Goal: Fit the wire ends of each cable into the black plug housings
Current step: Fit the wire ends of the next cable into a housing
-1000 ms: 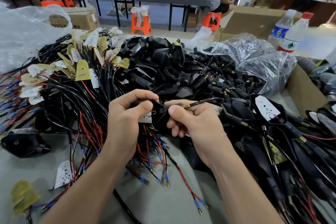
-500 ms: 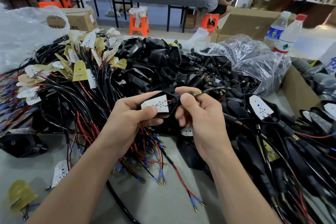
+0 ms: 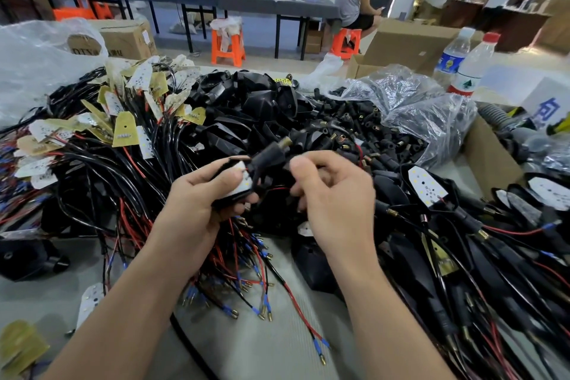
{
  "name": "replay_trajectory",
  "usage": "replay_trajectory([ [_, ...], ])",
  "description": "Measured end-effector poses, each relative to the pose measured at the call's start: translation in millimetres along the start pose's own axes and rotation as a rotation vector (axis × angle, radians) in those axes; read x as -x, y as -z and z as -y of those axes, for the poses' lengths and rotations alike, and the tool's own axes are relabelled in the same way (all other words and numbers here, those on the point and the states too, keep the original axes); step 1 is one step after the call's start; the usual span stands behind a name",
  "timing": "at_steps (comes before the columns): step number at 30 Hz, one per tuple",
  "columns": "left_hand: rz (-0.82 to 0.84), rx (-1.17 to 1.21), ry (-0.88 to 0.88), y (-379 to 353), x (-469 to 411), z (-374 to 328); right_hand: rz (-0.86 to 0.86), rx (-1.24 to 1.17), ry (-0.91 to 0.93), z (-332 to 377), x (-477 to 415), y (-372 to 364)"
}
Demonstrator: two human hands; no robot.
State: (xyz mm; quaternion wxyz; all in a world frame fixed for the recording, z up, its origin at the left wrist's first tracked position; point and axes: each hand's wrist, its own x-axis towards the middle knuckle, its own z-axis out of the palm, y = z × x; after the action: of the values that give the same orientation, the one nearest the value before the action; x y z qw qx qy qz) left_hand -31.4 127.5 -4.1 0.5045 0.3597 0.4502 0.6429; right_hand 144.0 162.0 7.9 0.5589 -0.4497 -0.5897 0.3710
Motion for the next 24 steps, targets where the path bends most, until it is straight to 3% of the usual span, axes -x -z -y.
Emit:
replay_trajectory([
  [2, -0.033, -0.014, -0.011, 6.6, -1.7, -2.1, -0.307, 0.210, 0.154, 7.0, -1.9, 8.0],
  [3, -0.020, -0.036, -0.027, 9.7, -2.2, -3.5, -0.342, 0.324, 0.270, 13.8, -2.4, 10.7],
  [5, 0.013, -0.050, -0.043, 13.9, -1.9, -6.4, -0.187, 0.620, 0.502, 23.9, -8.3, 13.8],
  [7, 0.023, -0.015, -0.032, 15.2, -0.4, -9.1, 0.032, 0.743, 0.580, 34.6, -20.6, 13.8],
  [10, 0.035, 0.124, -0.034, 13.7, 3.3, -14.6, 0.246, 0.595, 0.561, 59.1, -35.1, 20.8],
  [15, -0.025, 0.442, 0.031, -2.1, 0.5, -35.2, 0.243, 0.506, 0.646, 116.3, -38.5, 40.4],
  [18, -0.097, 0.392, 0.064, -18.3, -12.0, -51.0, 0.224, 0.563, 0.623, 140.8, -36.6, 67.7],
  [24, -0.072, 0.170, 0.073, -102.1, -34.2, -50.8, 0.141, 0.791, 0.251, 121.6, -18.7, 153.1],
])
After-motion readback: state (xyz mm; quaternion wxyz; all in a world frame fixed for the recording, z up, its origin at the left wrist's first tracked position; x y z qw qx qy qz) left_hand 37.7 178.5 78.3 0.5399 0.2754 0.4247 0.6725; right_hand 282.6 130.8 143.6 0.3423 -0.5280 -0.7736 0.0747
